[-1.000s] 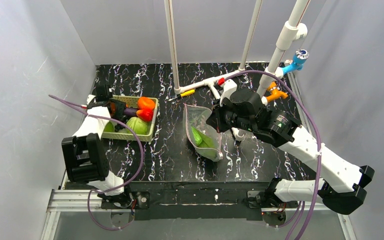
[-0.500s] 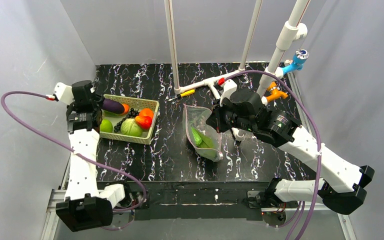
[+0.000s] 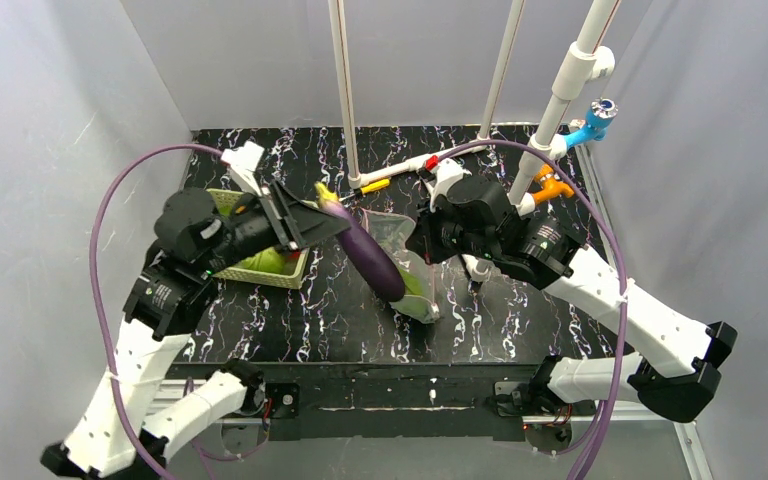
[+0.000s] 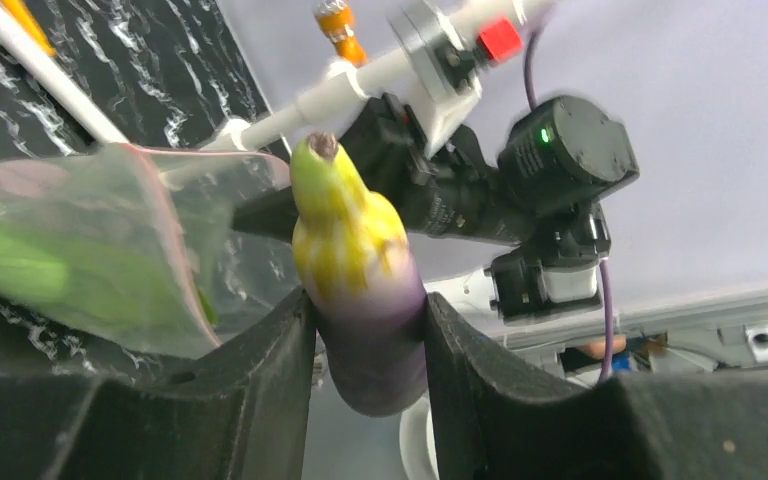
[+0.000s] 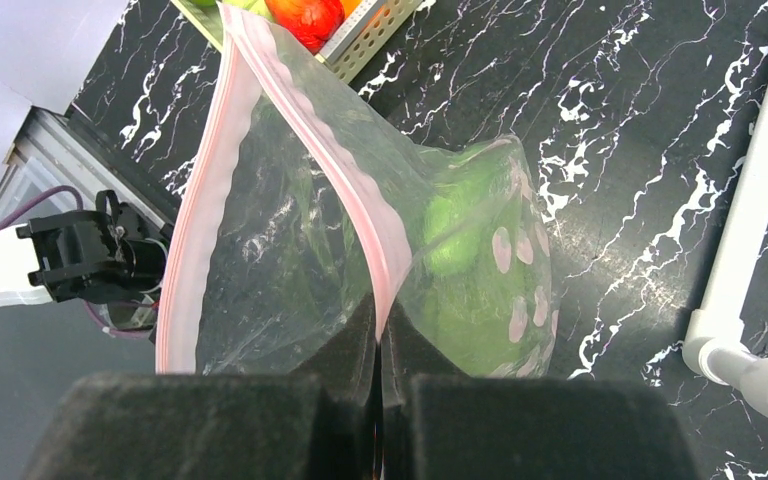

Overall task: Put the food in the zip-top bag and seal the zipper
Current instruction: Place the fake vegetable in the zipper food storage bag, then adjust the zipper food storage bag at the center of the board, then pick up the fake fruit from the bin.

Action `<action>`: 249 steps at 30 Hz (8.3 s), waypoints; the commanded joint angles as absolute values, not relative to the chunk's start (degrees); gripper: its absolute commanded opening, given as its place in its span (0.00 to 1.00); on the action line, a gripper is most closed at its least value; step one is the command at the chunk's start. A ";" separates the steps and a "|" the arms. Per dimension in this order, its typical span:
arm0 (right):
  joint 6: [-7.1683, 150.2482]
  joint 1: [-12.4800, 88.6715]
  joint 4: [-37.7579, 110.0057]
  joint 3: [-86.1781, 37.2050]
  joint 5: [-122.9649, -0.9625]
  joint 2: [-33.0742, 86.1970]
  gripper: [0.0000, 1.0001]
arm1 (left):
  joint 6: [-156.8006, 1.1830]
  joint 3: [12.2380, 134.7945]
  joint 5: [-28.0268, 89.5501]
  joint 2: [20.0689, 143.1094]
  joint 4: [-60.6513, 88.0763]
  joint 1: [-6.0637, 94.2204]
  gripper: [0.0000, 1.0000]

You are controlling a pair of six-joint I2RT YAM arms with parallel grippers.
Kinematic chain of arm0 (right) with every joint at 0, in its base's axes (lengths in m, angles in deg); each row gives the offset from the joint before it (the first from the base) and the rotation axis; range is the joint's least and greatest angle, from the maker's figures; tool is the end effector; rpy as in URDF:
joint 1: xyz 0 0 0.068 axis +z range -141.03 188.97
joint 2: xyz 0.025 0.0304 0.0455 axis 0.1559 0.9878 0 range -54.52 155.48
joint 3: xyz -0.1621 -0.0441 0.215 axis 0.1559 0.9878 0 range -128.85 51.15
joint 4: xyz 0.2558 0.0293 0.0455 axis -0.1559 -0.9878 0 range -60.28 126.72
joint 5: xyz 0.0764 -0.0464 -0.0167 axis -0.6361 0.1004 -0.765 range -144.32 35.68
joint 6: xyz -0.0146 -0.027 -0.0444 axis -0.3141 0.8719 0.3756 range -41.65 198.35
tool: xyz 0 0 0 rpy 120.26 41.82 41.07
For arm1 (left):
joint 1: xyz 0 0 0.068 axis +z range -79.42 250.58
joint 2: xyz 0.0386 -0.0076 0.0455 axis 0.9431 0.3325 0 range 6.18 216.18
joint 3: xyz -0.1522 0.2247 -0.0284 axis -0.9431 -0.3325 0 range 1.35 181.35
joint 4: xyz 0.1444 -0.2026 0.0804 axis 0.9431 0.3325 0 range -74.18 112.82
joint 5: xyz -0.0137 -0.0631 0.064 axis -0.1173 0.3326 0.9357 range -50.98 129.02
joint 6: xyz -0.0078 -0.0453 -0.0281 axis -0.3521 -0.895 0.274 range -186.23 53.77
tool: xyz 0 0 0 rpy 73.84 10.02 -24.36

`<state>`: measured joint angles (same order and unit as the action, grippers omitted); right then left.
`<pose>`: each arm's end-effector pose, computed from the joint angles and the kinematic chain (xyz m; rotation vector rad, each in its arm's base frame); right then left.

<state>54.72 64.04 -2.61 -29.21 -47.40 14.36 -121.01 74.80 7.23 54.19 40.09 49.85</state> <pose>0.1465 0.2022 0.4162 -0.5028 2.0732 0.7151 0.1272 -0.0682 0.4714 -0.0251 1.7521 -1.4303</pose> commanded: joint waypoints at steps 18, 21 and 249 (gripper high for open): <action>53.19 63.71 1.32 -31.30 -48.45 12.42 0.01 | -110.79 73.12 48.23 57.98 31.94 19.07 0.00; 53.08 63.66 1.59 -31.01 -48.41 11.96 0.01 | -110.33 74.79 48.03 58.31 32.87 19.05 0.00; 56.23 61.63 -0.77 -28.37 -43.10 11.50 0.01 | -86.07 67.22 38.14 93.92 43.20 64.25 0.07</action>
<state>56.22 61.70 -2.55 -25.69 -43.12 11.54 -86.61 69.70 37.29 100.86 44.48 64.25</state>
